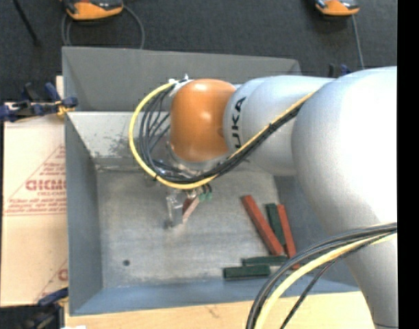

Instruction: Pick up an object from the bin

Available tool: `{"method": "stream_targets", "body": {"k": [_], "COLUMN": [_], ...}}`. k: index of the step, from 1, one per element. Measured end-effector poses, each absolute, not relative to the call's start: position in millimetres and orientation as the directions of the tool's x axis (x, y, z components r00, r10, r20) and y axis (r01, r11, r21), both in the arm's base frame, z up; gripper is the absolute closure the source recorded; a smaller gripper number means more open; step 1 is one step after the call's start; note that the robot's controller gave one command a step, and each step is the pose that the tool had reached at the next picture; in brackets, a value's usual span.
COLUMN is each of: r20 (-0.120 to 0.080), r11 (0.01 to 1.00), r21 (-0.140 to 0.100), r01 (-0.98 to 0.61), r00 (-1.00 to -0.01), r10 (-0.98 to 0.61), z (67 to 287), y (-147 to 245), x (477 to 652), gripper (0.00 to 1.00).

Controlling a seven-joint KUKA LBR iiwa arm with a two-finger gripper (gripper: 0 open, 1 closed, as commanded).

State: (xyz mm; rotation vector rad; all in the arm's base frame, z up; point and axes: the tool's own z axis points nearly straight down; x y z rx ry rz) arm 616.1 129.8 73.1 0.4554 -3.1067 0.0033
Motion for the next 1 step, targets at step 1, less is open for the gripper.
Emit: {"method": "stream_targets", "body": {"k": [1], "r20": [-0.001], "r11": [0.916], "r21": [-0.004], "r01": [-0.402], "r00": [-0.916], "r10": [-0.402], "z": [70.7], "y": [45.6], "x": [599.0], "gripper": [0.00]}}
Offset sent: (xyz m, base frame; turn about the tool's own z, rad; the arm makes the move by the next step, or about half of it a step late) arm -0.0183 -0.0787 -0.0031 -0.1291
